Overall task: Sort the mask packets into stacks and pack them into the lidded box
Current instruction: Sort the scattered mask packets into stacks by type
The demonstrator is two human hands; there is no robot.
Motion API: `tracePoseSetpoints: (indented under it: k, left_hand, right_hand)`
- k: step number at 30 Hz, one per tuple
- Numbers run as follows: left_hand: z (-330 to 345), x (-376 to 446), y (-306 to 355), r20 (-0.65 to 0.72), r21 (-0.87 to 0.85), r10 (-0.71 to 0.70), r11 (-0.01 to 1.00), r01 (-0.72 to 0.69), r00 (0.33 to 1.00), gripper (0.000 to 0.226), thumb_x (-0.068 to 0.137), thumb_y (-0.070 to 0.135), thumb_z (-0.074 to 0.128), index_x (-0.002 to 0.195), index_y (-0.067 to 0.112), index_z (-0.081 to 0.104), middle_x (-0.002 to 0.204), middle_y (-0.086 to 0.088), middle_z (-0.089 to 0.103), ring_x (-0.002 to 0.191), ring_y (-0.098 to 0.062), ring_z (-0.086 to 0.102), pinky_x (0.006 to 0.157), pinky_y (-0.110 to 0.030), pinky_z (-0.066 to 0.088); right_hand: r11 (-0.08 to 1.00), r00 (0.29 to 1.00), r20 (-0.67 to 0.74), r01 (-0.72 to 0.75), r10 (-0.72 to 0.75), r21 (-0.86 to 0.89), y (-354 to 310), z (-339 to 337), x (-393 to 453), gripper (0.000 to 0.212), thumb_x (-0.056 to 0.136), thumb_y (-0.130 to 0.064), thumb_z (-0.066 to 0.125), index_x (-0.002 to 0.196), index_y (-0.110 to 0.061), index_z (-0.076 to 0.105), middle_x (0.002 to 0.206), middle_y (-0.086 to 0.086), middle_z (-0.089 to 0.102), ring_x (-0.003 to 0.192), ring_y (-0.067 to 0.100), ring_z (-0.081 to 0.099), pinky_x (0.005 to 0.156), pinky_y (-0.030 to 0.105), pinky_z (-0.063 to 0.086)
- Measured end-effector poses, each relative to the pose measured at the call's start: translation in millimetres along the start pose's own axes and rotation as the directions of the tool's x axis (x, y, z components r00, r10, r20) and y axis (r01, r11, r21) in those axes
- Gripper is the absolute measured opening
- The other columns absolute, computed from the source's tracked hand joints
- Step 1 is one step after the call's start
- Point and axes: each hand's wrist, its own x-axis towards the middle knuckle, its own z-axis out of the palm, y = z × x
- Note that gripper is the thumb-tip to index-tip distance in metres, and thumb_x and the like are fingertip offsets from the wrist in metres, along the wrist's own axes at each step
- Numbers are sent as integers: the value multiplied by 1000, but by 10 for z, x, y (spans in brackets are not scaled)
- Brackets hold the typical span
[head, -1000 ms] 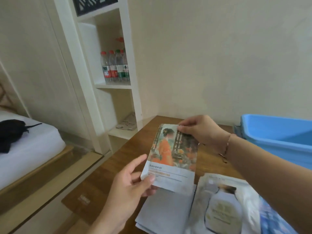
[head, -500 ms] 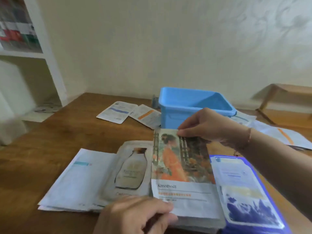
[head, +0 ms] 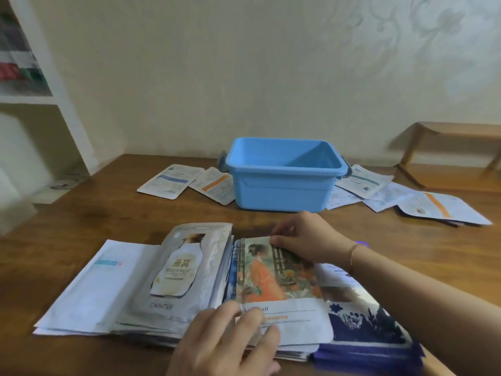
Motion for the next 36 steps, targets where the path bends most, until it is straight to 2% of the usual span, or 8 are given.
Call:
tracePoseSetpoints:
  k: [3, 6, 12, 17, 22, 26, 31, 36]
  left_hand:
    - [-55, 94, 26, -71, 71, 78, 995, -73, 994, 21, 82, 48, 56, 82, 33, 71, 84, 13, 69, 73, -13, 66, 60, -31, 55]
    - [-66, 89, 5, -28, 55, 24, 998, -22, 999, 24, 80, 44, 57, 64, 32, 70, 76, 16, 68, 69, -10, 67, 70, -31, 45]
    - [-34, 54, -8, 60, 48, 21, 999, -24, 998, 35, 88, 37, 44, 60, 35, 64, 75, 22, 66, 68, -6, 68, 73, -29, 32]
    - [-74, 293, 23, 259, -84, 53, 996, -32, 964, 42, 101, 52, 19, 83, 54, 57, 92, 40, 54, 90, 21, 47, 83, -7, 33]
    - [-187, 1171, 382, 59, -203, 205, 961, -190, 977, 30, 83, 56, 54, 74, 33, 70, 78, 18, 63, 75, -7, 63, 71, -21, 53]
    - [-36, 2101, 578, 181, -68, 169, 985, -159, 969, 39, 92, 60, 44, 99, 28, 65, 97, 12, 61, 94, -10, 56, 79, -32, 52]
    - [618, 3114, 683, 417, -113, 56, 994, -9, 907, 45, 92, 53, 54, 126, 24, 55, 125, 2, 56, 117, -21, 53, 94, -39, 48]
    - [1200, 3607, 810, 462, -159, 9, 985, 72, 887, 54, 90, 48, 58, 136, 20, 47, 141, 1, 47, 129, -24, 46, 103, -44, 43]
  right_hand:
    - [993, 994, -76, 72, -79, -98, 15, 34, -87, 17, 86, -41, 63, 87, -27, 73, 74, -12, 67, 67, 9, 55, 65, 28, 46]
    - [952, 969, -174, 122, -175, -279, 37, 92, -150, 26, 88, -49, 54, 93, -30, 71, 78, -10, 70, 72, 14, 57, 68, 27, 41]
    - [940, 966, -154, 154, -208, -305, 33, 111, -102, 28, 91, -47, 50, 96, -31, 72, 90, -8, 74, 88, 19, 62, 81, 29, 38]
    - [973, 979, -153, 102, -135, -207, 197, -215, -222, 28, 90, -51, 54, 101, -31, 71, 95, -4, 71, 90, 18, 61, 79, 33, 49]
    - [952, 989, -136, -95, 57, -291, 784, -734, -465, 34, 92, -48, 50, 115, -31, 66, 115, -5, 68, 104, 17, 61, 85, 36, 53]
    - [887, 958, -192, -270, 211, -375, 1323, -1067, -700, 36, 93, -43, 51, 124, -28, 62, 125, -4, 62, 114, 17, 56, 90, 32, 51]
    - [703, 900, -303, -434, 313, -563, 2074, -1284, -876, 27, 91, -22, 46, 113, -23, 60, 117, -4, 61, 112, 19, 53, 81, 34, 53]
    - [676, 922, -281, -386, 266, -627, 2494, -1377, -764, 30, 92, -13, 39, 117, -19, 54, 121, 1, 60, 114, 24, 54, 84, 37, 50]
